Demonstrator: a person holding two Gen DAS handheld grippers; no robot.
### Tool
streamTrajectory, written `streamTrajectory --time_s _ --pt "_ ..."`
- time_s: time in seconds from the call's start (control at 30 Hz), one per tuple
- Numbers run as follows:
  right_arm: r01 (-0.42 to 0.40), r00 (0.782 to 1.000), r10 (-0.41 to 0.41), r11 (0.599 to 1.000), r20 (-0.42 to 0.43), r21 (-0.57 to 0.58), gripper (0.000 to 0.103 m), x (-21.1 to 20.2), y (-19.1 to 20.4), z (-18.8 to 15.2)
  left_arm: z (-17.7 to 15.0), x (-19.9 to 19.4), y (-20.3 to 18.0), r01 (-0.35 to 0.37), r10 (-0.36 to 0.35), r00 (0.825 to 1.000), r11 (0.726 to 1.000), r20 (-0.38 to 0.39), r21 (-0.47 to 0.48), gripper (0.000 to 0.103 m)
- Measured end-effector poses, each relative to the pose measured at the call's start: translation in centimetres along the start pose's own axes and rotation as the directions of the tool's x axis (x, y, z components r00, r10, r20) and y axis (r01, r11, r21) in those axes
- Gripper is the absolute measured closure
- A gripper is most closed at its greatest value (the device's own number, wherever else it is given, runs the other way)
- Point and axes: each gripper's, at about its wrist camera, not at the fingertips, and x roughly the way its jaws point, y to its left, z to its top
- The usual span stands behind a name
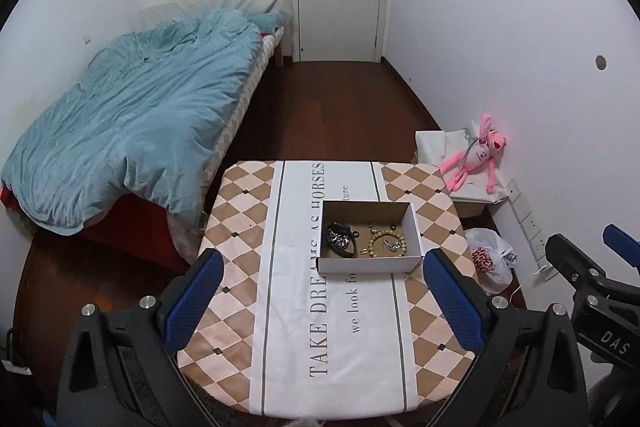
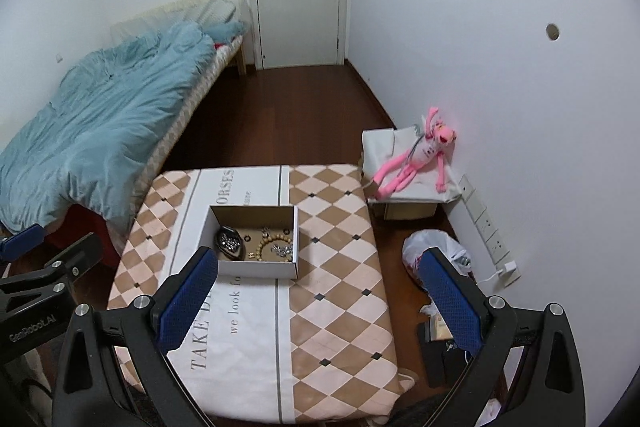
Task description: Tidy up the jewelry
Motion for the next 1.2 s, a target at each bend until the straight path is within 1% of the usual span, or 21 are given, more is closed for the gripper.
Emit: streamTrajectory --time_s 0.07,0.13,0.4,0.67,0.9,1.03,1.2 --pt "-0.004 1.0 0.004 1.0 0.004 -0.005 0.0 -0.8 0.1 -0.1 -0.2 -0.6 0.0 -0.008 0.008 1.0 1.0 0.002 0.003 0.001" --pt "-0.004 1.0 0.004 1.0 0.004 -0.007 0.0 -1.4 0.2 -0.3 -0.5 -0.9 0.0 0.001 -0.001 1.0 1.0 -0.008 -0.002 0.001" --pt "-0.019 1.0 0.018 1.0 -0.018 -0.007 0.0 -2.1 0.3 -1.3 -1.6 -2.0 0.0 0.004 -0.004 0.999 1.0 -0.034 -0.012 0.001" --pt "-0.01 1.0 0.01 1.0 -0.027 -0.009 0.0 -2.0 0.3 -1.3 -1.3 -1.4 0.0 0.001 -0.003 0.998 1.0 -0.06 -0.029 0.001" --pt "0.002 0.999 -0.003 1.0 -0.051 -0.019 0.0 0.1 0.7 1.1 0.8 0.2 0.1 0.0 -0.003 0.997 0.999 -0.08 -0.037 0.001" --pt "-0.001 0.998 -0.001 1.0 -0.066 -0.031 0.0 1.8 1.1 2.8 1.8 1.7 0.3 -0.004 -0.001 0.994 0.999 -0.111 -0.043 0.001" --pt "-0.002 0.996 -0.001 0.999 -0.092 -0.036 0.0 3.7 1.6 4.1 2.8 3.3 0.5 -0.017 0.011 0.99 0.999 -0.142 -0.041 0.001"
